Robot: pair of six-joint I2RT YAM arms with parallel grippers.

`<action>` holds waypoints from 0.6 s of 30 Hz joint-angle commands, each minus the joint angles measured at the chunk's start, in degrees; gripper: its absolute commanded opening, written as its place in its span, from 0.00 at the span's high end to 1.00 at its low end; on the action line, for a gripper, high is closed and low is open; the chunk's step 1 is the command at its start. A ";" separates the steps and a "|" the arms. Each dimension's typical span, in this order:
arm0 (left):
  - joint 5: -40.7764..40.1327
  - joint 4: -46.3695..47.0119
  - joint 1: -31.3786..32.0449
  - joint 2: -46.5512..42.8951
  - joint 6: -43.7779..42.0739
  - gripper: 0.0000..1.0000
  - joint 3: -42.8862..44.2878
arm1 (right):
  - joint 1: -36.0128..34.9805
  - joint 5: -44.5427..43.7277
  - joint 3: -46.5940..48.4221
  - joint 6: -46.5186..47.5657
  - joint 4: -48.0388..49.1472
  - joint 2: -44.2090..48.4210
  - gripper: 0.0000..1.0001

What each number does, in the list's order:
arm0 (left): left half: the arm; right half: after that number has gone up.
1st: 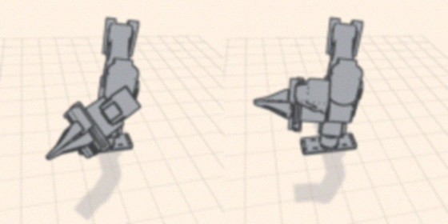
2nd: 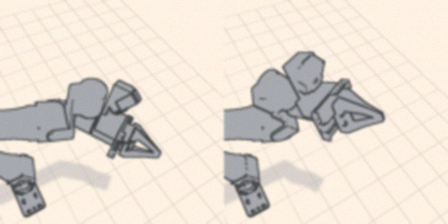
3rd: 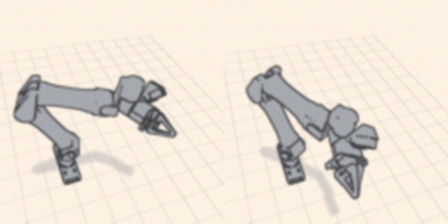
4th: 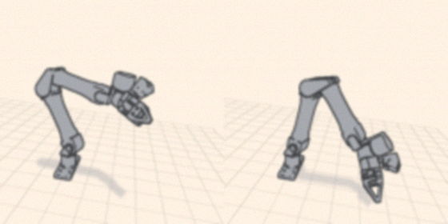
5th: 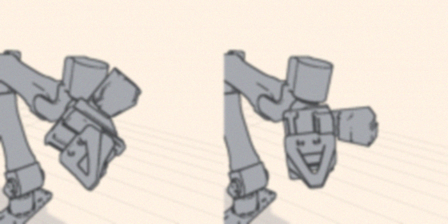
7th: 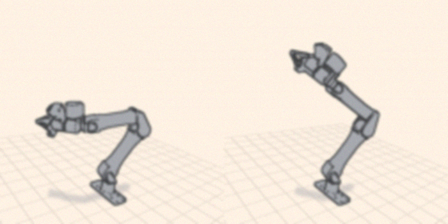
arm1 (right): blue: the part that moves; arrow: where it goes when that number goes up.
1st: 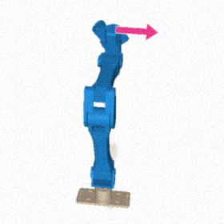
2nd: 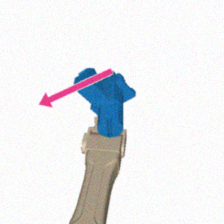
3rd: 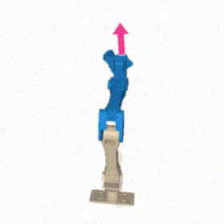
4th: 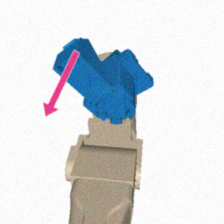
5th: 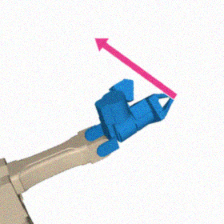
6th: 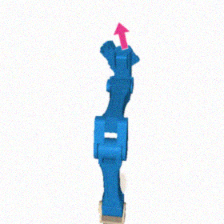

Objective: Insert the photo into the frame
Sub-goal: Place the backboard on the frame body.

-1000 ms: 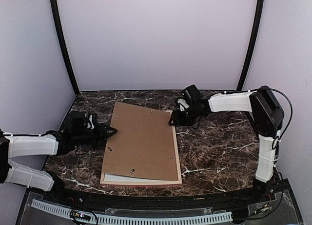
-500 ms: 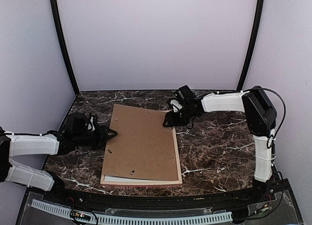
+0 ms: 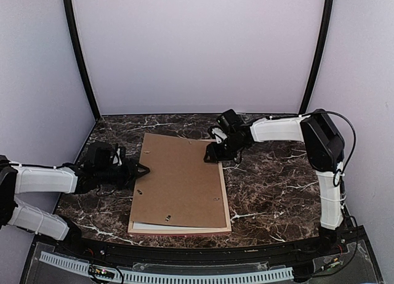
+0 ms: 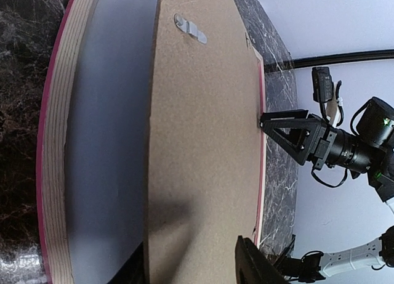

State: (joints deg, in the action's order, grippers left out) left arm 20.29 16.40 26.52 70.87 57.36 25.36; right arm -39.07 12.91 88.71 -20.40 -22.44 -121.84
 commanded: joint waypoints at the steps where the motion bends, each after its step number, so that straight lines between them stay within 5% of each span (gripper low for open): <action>1: 1.67 1.26 0.35 0.25 -1.00 0.55 2.30 | -0.90 0.02 1.14 -0.02 -2.01 -1.03 0.46; 18: 1.14 0.03 0.35 1.54 -2.43 0.54 2.99 | -0.91 5.25 0.22 -8.17 -3.56 0.36 0.49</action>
State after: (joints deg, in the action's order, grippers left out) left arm 20.49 15.33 26.52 72.53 55.90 26.30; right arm -38.94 13.21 89.14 -26.15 -23.57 -121.84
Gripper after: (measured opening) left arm 0.458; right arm 0.508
